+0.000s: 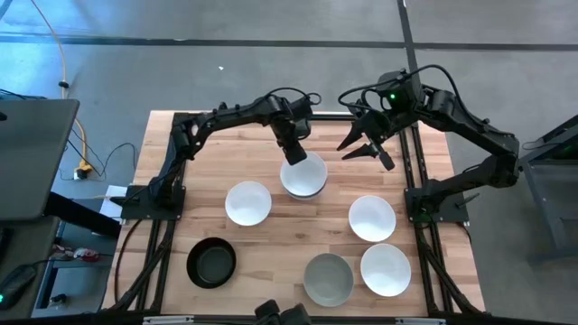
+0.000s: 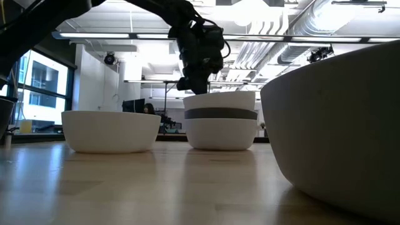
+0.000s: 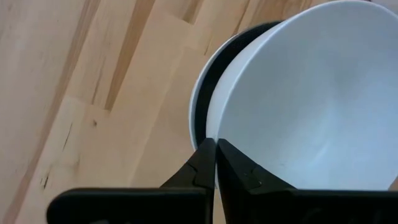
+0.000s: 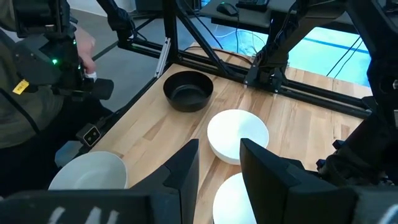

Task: Nest bowls inside each other
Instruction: Stack the white bowl on top of the gray bowl

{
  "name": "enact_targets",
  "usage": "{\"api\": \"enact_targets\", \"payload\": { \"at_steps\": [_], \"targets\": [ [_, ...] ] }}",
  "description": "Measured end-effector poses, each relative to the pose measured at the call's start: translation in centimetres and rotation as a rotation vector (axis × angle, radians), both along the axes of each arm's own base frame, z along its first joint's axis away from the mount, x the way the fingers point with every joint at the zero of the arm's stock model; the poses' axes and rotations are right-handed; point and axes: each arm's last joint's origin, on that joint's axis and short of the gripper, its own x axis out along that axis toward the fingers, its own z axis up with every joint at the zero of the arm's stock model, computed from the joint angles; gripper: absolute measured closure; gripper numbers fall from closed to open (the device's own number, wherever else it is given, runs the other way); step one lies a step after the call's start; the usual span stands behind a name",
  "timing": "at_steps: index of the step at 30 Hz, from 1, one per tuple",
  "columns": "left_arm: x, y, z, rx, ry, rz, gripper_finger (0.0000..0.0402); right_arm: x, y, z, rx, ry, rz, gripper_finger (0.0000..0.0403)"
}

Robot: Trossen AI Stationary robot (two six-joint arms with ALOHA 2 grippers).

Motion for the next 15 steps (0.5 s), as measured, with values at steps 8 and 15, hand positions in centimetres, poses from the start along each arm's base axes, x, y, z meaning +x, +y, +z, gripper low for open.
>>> {"api": "enact_targets", "payload": {
  "at_steps": [8, 15],
  "targets": [
    [1.0, -0.3, -3.0, -0.042, 0.073, -0.018, 0.0401, 0.0, 0.0, 0.0, 0.003, -0.001, 0.004, 0.0293],
    [1.4, -0.3, -4.3, -0.078, 0.078, -0.043, 0.0401, -0.1, 0.1, 0.0, 0.02, 0.0, 0.026, 0.0293]
  ]
}}
